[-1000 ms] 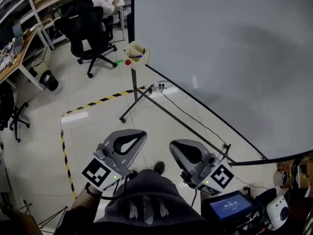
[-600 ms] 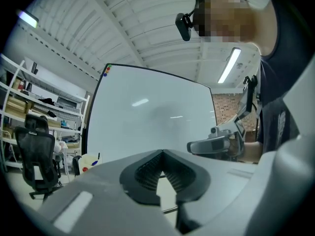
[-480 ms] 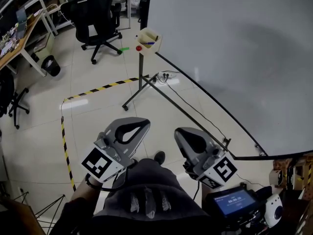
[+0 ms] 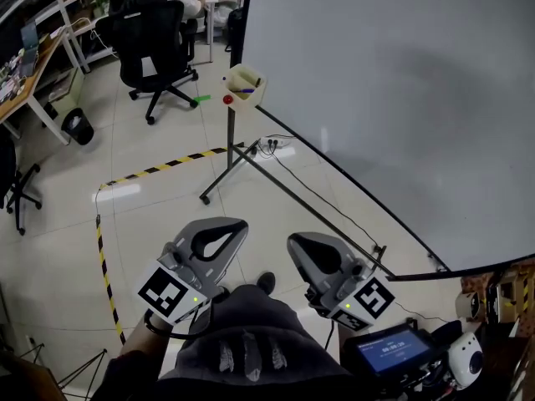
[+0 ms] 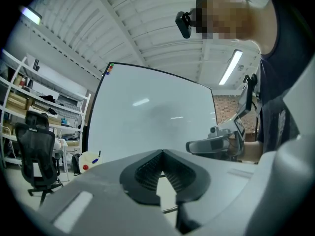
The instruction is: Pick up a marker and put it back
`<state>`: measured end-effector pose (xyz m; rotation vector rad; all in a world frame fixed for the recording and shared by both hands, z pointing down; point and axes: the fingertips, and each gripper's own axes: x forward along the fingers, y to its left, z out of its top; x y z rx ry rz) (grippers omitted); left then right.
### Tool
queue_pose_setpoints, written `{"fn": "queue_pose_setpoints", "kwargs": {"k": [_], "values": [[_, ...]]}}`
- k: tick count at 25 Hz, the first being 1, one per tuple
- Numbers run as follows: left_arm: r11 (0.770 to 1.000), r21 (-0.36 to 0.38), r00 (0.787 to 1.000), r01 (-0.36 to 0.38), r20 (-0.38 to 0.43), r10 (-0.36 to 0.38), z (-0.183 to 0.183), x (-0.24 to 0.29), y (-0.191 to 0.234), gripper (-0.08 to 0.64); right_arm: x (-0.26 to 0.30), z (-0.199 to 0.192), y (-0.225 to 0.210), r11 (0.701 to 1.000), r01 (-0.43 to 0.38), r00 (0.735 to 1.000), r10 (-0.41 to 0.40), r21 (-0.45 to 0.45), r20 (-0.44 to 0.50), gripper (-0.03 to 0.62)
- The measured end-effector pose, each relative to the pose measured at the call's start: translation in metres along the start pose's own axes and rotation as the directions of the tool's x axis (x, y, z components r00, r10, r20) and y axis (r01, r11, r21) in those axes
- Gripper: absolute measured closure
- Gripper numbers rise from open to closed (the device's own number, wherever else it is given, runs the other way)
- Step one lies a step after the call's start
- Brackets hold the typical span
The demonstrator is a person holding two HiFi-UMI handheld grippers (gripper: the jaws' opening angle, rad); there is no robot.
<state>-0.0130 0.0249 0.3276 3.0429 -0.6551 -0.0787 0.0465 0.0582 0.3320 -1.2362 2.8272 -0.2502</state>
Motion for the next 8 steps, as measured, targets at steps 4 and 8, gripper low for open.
{"fn": "queue_pose_setpoints", "kwargs": {"k": [4, 8], "values": [[1.000, -0.010, 1.000, -0.022, -0.002, 0.022, 0.000, -0.005, 0.005, 0.554, 0.006, 0.007, 0.009, 0.999, -0.032, 0.999, 0.032, 0.006, 0.020, 0.592], [1.000, -0.001, 0.999, -0.016, -0.052, 0.016, -0.005, -0.016, 0.005, 0.554, 0.009, 0.005, 0.017, 0.999, -0.049, 0.999, 0.049, 0.021, 0.008, 0.591]]}}
